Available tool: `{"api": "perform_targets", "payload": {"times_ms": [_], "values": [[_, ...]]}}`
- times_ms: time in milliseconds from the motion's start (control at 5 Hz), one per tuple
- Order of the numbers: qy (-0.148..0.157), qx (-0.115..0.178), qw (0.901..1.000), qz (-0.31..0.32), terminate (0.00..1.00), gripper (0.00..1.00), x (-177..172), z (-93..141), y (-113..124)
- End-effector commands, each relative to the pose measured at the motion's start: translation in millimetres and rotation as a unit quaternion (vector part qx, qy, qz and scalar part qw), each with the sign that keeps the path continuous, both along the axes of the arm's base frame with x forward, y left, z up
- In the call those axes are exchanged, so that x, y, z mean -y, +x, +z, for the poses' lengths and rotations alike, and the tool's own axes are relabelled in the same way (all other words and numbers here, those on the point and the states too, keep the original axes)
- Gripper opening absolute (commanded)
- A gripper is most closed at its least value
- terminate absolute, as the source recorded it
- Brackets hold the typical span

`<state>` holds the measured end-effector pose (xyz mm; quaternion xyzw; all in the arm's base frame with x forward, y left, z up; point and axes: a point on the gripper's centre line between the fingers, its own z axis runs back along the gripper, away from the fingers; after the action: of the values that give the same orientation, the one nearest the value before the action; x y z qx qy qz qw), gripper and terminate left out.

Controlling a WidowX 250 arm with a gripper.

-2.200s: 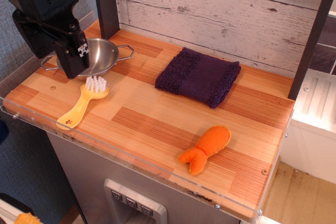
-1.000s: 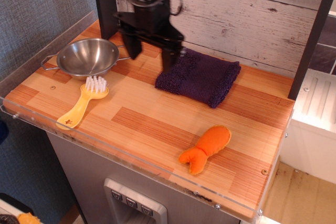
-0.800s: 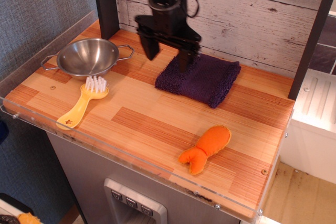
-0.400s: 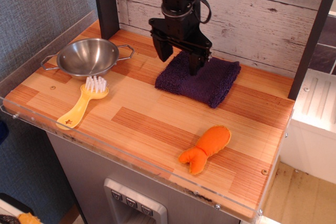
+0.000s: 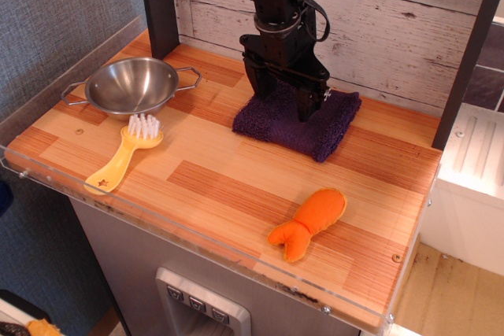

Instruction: Bring the violet cloth to the front edge of the table.

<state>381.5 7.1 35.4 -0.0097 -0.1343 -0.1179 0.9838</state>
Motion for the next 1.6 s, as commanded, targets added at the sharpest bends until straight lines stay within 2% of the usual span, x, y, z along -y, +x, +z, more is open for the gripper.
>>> {"api": "perform_targets", "payload": {"times_ms": [0, 400, 600, 800, 1000, 1200, 1400], "values": [[-0.064, -0.019, 0.9959, 0.061, 0.00, 1.00, -19.0, -11.1, -4.3], [-0.005, -0.042, 0.9981, 0.044, 0.00, 1.00, -45.9, -33.0, -34.8], [-0.001, -0.062, 0.9978, 0.022, 0.00, 1.00, -47.4, -41.6, -70.4], [0.004, -0.074, 0.9971, 0.020, 0.00, 1.00, -50.0, -36.2, -105.5], [0.005, -0.071, 0.9974, 0.009, 0.00, 1.00, -50.8, -20.9, -134.9], [0.012, -0.065, 0.9978, -0.003, 0.00, 1.00, -51.6, -6.0, -160.0], [0.016, -0.058, 0.9982, -0.002, 0.00, 1.00, -55.9, 3.9, -171.6]]}}
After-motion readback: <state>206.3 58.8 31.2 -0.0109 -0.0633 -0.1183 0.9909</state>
